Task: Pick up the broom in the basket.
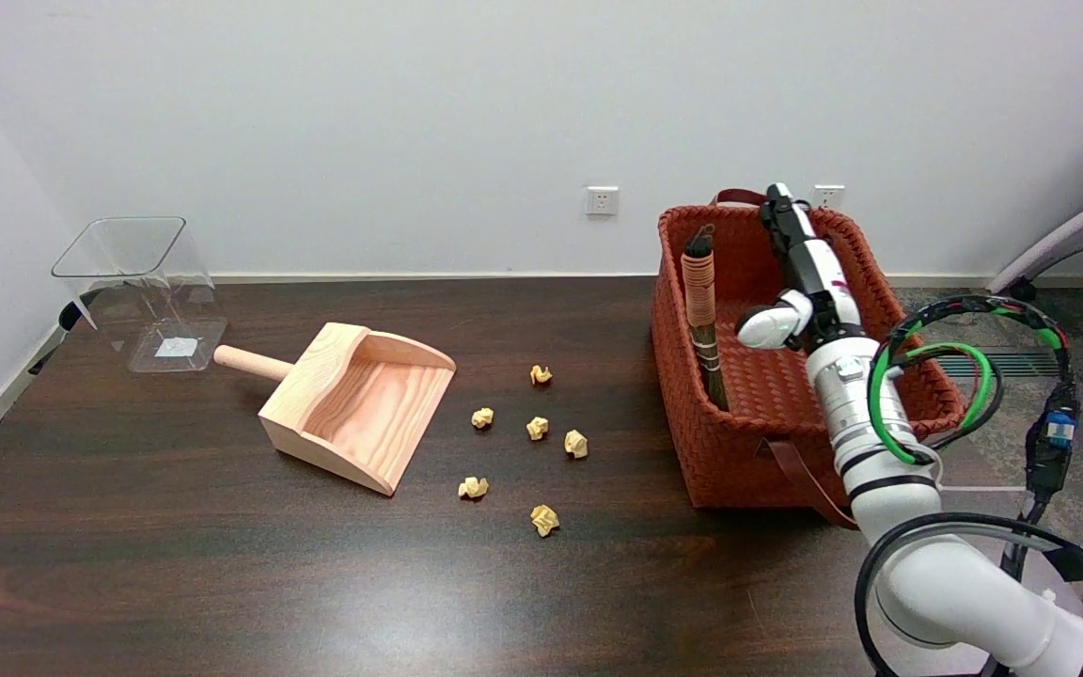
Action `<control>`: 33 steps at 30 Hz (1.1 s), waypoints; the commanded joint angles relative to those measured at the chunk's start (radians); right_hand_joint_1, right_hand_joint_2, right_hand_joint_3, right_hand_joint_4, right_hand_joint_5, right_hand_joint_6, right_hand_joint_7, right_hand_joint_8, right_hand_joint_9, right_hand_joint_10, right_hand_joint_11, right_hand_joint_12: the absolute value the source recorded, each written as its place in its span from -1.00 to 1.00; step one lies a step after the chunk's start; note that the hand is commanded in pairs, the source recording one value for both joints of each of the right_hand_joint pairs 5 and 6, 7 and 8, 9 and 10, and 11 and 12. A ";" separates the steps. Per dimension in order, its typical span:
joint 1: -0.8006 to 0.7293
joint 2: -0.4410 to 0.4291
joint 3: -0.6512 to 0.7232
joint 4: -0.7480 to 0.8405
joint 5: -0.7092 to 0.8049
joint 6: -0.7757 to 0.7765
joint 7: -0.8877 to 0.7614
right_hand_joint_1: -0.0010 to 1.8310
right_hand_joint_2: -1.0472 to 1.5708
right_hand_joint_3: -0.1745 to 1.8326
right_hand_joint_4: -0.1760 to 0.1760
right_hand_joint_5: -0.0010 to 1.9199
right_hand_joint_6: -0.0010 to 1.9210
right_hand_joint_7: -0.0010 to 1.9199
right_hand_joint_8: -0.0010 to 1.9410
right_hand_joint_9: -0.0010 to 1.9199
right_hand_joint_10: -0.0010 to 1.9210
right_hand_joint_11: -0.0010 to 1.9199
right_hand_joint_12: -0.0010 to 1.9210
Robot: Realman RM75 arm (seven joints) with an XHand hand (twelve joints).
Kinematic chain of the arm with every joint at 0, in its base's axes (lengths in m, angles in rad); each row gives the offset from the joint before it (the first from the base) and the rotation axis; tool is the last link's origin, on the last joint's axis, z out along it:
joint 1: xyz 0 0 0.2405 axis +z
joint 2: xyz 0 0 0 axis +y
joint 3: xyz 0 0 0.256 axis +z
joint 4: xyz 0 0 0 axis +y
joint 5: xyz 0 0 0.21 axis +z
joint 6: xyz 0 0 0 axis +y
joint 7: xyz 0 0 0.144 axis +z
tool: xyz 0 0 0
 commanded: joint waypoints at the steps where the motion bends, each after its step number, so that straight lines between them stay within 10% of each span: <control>1: 0.015 -0.020 -0.027 -0.060 0.039 -0.082 -0.117 -0.15 -0.81 -0.52 0.00 -1.00 -1.00 -0.89 -0.89 -1.00 -1.00 -1.00 -1.00; 33: 0.052 -0.099 -0.049 -0.022 0.040 -0.168 -0.106 -0.03 -0.86 -0.30 0.00 -0.95 -0.95 -0.59 -0.60 -0.95 -0.95 -0.95 -0.95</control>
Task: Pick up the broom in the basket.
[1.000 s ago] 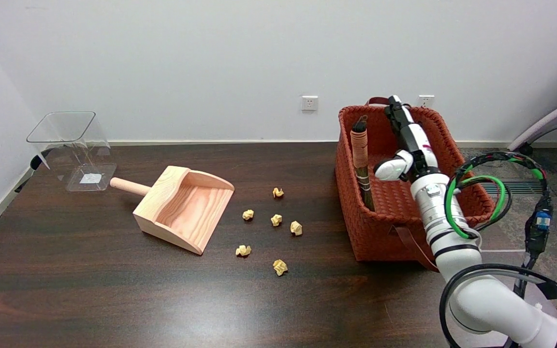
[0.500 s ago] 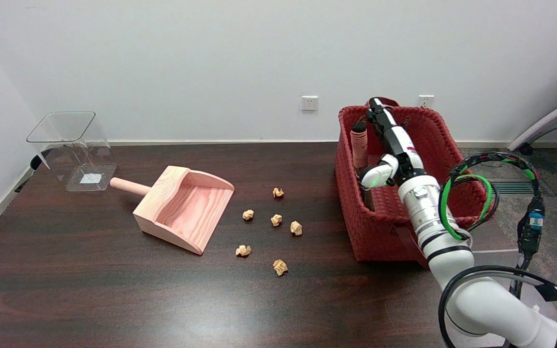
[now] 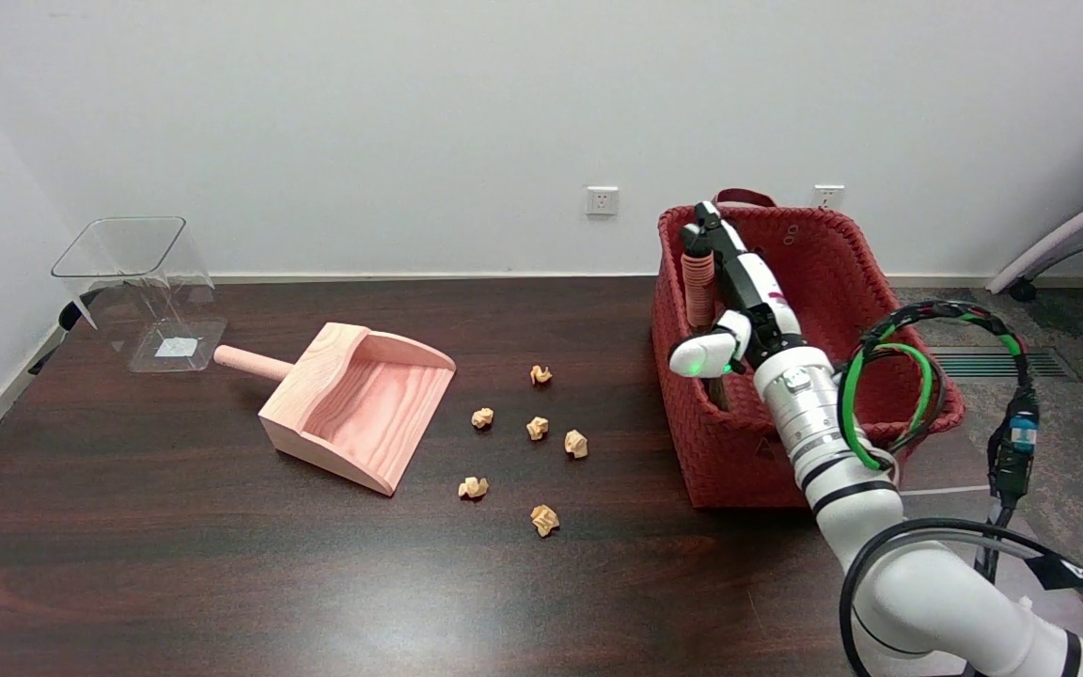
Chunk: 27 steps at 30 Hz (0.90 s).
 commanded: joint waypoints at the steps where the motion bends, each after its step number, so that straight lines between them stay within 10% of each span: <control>1: 0.027 -0.043 -0.007 0.017 0.003 -0.054 0.003 -0.04 -0.86 -0.29 0.00 -0.82 -0.82 -0.47 -0.48 -0.82 -0.82 -0.82 -0.82; 10: 0.029 -0.043 -0.012 0.021 0.007 -0.056 0.050 -0.06 -0.82 -0.22 0.00 0.21 0.21 0.70 0.68 0.21 0.21 0.21 0.21; 20: 0.030 -0.043 -0.012 0.024 0.007 -0.050 0.081 -0.05 -0.78 -0.29 0.00 0.97 0.96 1.00 0.98 0.97 0.96 0.97 0.96; 27: 0.033 -0.043 -0.007 0.023 0.000 -0.026 0.099 0.06 -0.66 -0.25 0.00 1.00 1.00 1.00 0.98 1.00 1.00 1.00 1.00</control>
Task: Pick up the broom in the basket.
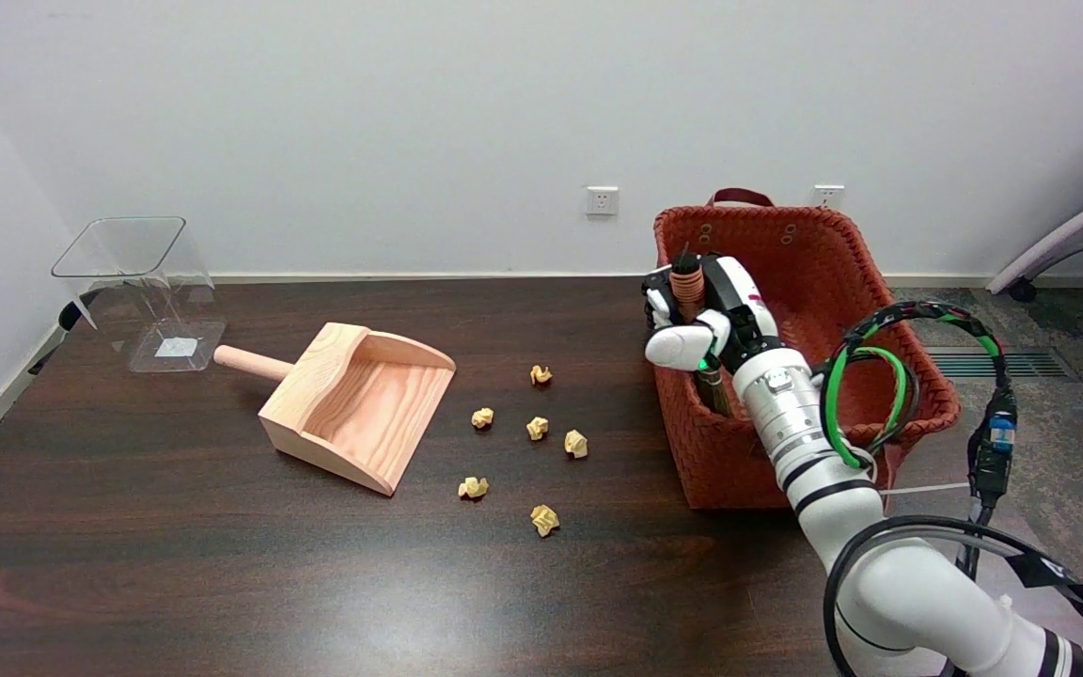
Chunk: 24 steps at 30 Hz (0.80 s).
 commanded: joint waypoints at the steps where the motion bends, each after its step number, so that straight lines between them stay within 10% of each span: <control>1: 0.009 -0.005 0.005 0.002 -0.006 0.032 0.047 0.11 -0.56 -0.07 0.00 1.00 1.00 1.00 0.98 1.00 1.00 1.00 1.00; 7: 0.026 0.001 0.015 -0.002 -0.023 0.143 0.047 0.32 0.08 0.19 0.00 1.00 1.00 1.00 0.98 1.00 1.00 1.00 1.00; 24: 0.047 0.004 0.134 -0.021 -0.076 0.263 0.039 0.37 0.39 0.08 0.00 1.00 1.00 1.00 0.98 1.00 1.00 1.00 1.00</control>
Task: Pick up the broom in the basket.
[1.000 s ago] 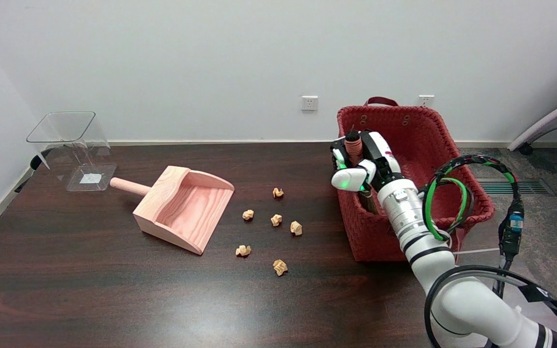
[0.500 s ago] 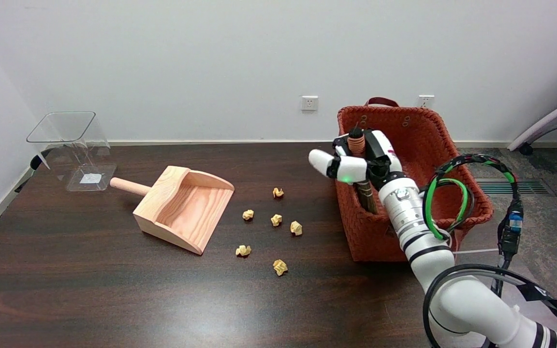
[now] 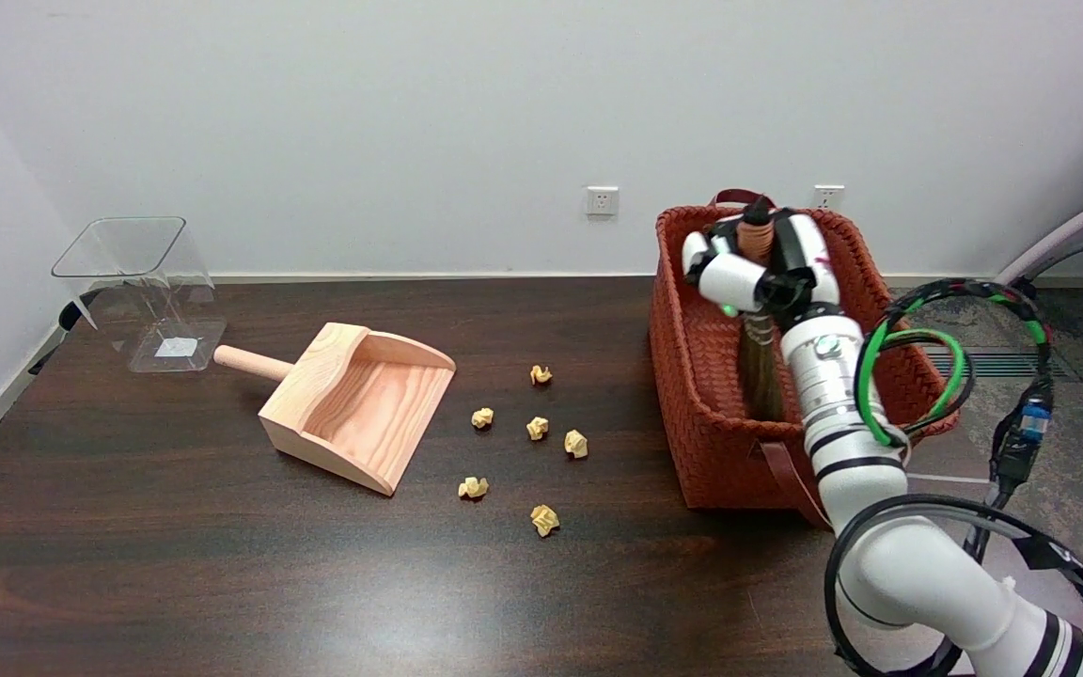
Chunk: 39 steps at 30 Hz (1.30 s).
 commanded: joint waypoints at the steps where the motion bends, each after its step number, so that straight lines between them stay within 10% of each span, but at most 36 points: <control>1: 0.028 0.004 0.088 -0.029 -0.039 0.111 -0.002 0.37 0.39 0.07 0.00 1.00 1.00 1.00 0.98 1.00 1.00 1.00 1.00; 39: 0.631 -0.013 -0.268 -0.043 0.233 -0.003 -0.371 0.40 0.42 -0.01 0.00 1.00 1.00 1.00 0.98 1.00 1.00 1.00 1.00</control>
